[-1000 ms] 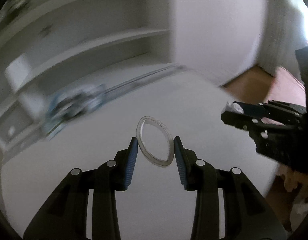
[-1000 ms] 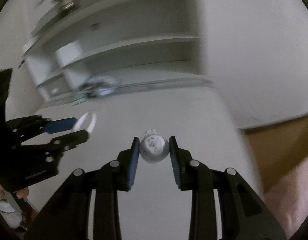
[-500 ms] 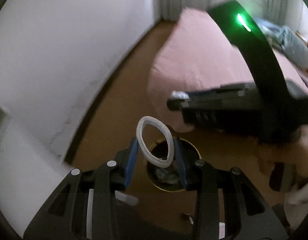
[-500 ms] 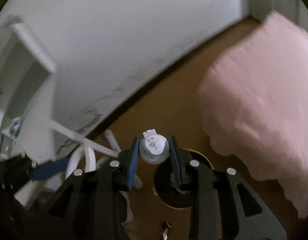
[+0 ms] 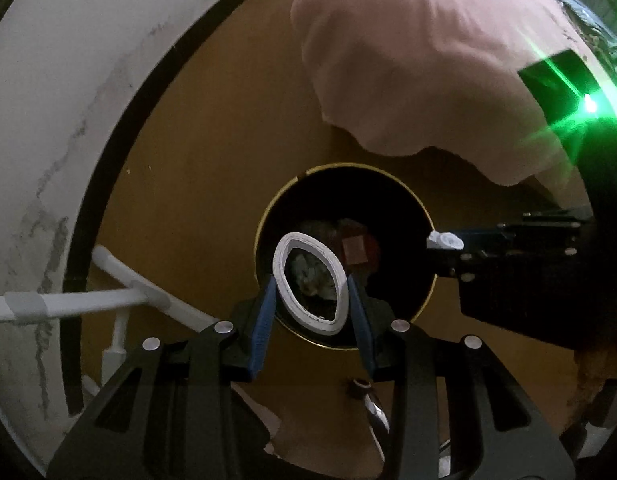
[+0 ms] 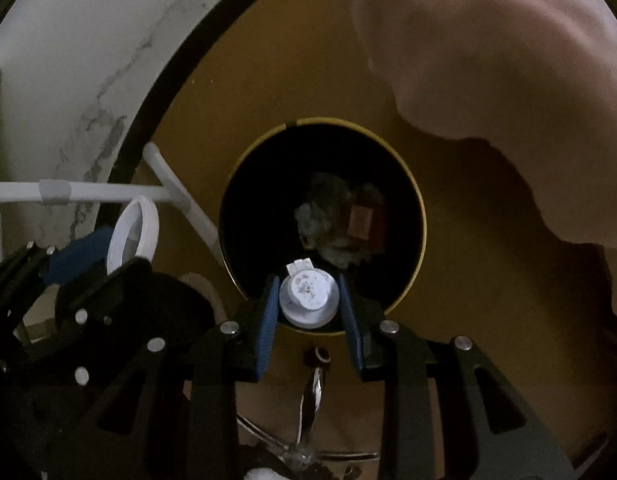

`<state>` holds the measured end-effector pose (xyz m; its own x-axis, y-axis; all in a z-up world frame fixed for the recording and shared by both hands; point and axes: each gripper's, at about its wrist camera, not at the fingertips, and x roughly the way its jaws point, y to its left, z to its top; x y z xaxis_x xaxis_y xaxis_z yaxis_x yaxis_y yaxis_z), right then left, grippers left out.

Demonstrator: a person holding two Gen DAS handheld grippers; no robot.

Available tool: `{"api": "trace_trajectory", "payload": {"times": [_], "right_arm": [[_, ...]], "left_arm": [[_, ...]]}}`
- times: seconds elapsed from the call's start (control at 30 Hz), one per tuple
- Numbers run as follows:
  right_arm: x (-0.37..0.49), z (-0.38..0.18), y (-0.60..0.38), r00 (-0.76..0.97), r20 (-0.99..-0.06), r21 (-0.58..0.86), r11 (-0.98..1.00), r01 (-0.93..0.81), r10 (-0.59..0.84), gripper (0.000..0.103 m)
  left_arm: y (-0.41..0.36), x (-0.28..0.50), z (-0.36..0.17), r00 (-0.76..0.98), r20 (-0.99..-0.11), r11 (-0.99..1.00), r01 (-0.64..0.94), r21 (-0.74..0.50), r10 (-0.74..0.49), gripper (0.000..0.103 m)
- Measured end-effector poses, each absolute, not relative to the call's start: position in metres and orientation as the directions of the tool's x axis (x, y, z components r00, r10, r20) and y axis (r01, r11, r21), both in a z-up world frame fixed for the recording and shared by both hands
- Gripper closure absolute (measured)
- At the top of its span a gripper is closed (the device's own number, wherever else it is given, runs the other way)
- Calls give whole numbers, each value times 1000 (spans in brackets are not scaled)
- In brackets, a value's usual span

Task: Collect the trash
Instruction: 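Carry the ring and cap over the black bin and open both grippers, then return both grippers toward the desk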

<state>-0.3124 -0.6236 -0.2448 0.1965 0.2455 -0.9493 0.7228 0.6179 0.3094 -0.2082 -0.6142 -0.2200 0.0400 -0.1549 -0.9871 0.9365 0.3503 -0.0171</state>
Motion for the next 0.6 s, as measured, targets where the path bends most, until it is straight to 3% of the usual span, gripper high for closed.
{"api": "trace_trajectory", "payload": {"times": [0.27,0.3,0.33,0.37,0.4,0.43,0.47,0.6], "right_arm": [[-318,-237,-637,237,-938,342,570,747,253,72],[-318,-237,-640,255,-931,360,554,751,260,70],[-320,-235,-643,272,-926,374,536,757,262,54],[-320,-232,-647,278,-928,369,529,764,247,26],[-325,-226,-652,280,-934,355,530,770,219,17],[-327,-221,-657,281,-941,340,531,776,191,14],[-331,-214,-663,283,-945,327,526,785,164,14],[-357,-168,-691,284,-959,257,461,849,11,14]], "left_arm": [[-612,-208,-224,15,-986,376,925,-49,-165,67],[-612,-208,-223,10,-985,378,924,-57,-172,66],[-613,-207,-222,1,-984,383,921,-67,-176,66],[-612,-207,-222,-11,-984,393,916,-80,-175,55],[-613,-208,-219,-30,-983,400,911,-102,-181,43],[-613,-210,-216,-39,-979,403,908,-118,-199,15],[-611,-211,-208,-36,-971,399,908,-130,-235,9],[-613,-225,-166,-23,-937,336,930,-148,-348,9]]}}
